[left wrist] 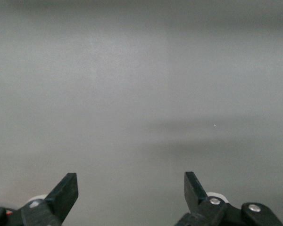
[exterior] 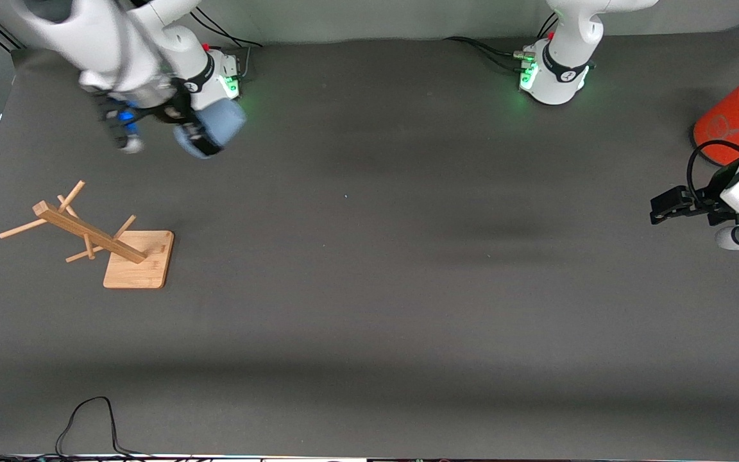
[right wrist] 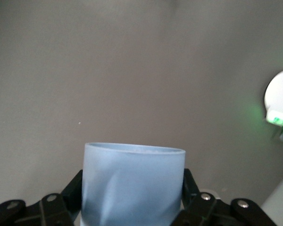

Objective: Rotate and upright cup with both arms
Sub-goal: 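Carry the blue cup toward the table middle with the right gripper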

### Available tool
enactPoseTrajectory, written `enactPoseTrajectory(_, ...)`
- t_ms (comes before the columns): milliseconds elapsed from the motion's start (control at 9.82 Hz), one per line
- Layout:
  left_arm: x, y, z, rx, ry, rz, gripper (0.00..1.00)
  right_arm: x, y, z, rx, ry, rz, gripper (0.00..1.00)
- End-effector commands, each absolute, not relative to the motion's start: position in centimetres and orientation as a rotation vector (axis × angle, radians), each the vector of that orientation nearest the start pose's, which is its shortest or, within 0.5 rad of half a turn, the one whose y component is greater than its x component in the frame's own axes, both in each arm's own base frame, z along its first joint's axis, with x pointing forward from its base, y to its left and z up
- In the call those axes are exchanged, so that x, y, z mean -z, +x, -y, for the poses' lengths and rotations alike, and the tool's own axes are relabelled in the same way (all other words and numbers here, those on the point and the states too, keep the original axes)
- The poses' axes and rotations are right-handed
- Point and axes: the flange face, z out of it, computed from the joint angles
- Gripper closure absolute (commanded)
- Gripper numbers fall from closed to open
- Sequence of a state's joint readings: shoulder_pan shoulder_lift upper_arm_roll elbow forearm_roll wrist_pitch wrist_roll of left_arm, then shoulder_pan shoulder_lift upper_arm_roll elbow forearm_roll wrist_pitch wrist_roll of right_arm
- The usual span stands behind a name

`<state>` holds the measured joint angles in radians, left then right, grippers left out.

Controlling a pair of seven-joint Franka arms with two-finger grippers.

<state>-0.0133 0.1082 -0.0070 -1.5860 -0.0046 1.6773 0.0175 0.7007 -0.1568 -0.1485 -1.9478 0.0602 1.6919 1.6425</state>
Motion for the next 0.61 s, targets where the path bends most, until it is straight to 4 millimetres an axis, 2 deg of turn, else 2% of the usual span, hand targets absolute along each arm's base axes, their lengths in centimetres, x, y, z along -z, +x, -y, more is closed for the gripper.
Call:
enactPoseTrajectory(0, -57.0, 59.6, 1.0, -0.009, -3.154, -0.073, 0.0, -50.3, 44.6, -36.1, -0.153, -2.676, -1.856, 0.4)
enactPoseTrajectory(204, -57.0, 59.6, 1.1, -0.005, -3.154, -0.068, 0.0, -45.3, 44.8, -43.2, -0.083, -2.6, -2.002, 0.41)
enactPoseTrajectory(509, -57.2, 59.7, 1.1, 0.0, -3.156, -0.063, 0.0, -36.0, 43.4, -51.7, 0.033, -2.528, -2.149, 0.42)
